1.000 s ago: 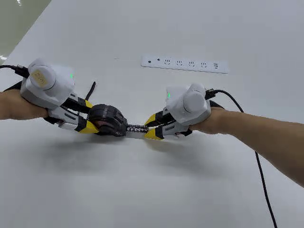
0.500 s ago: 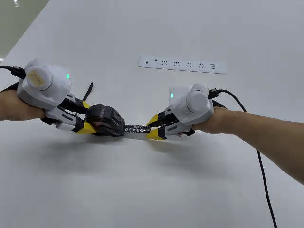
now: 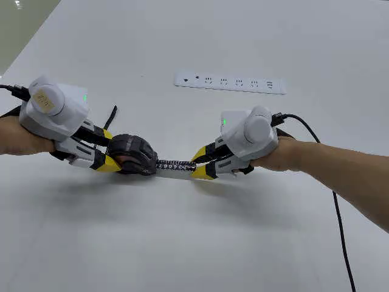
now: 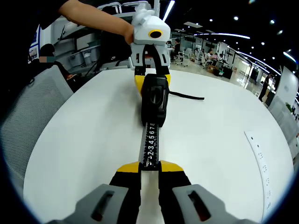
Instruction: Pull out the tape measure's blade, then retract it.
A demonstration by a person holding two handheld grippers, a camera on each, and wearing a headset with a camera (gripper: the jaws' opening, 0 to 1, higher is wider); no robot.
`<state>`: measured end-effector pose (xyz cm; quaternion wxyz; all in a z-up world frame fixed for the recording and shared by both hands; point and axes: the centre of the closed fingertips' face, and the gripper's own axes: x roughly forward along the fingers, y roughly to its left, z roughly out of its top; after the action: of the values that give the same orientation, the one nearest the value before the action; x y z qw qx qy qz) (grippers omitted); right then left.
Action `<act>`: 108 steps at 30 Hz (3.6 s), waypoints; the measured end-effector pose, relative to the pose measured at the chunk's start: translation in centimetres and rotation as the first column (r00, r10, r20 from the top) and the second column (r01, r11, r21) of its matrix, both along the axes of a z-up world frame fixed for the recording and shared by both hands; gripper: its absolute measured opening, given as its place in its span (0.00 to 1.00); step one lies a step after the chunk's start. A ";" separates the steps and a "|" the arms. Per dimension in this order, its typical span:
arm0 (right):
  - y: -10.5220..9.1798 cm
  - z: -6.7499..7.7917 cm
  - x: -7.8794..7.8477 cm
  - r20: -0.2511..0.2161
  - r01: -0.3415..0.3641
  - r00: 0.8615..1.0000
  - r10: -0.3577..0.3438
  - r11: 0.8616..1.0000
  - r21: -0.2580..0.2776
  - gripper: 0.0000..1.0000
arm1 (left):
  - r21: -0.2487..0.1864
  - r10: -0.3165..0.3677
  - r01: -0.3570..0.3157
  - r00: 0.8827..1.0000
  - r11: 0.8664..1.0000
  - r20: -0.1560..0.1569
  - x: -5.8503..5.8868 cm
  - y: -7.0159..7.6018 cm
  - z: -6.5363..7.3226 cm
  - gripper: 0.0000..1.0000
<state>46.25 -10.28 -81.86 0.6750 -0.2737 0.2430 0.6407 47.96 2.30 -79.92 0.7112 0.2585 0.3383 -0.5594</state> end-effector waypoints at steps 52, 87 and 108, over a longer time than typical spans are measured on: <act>-4.9 -0.2 -0.3 -0.006 0.020 1.000 -0.020 0.999 -0.041 0.12 | -0.002 0.007 -0.007 1.000 1.000 -0.002 -0.1 -0.3 0.1 0.26; -8.9 -0.5 -0.3 -0.010 0.041 0.999 -0.042 0.997 -0.073 0.12 | -0.005 0.013 -0.013 1.000 1.000 -0.001 0.0 -0.3 0.0 0.26; -11.3 -0.3 -0.9 -0.012 0.058 0.998 -0.059 0.993 -0.104 0.11 | -0.006 0.014 -0.014 1.000 1.000 -0.001 -0.1 -0.4 0.1 0.26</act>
<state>45.32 -21.56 -82.14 0.6764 -0.2963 0.2889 0.6092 47.90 1.89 -79.84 0.7158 0.2536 0.3388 -0.5554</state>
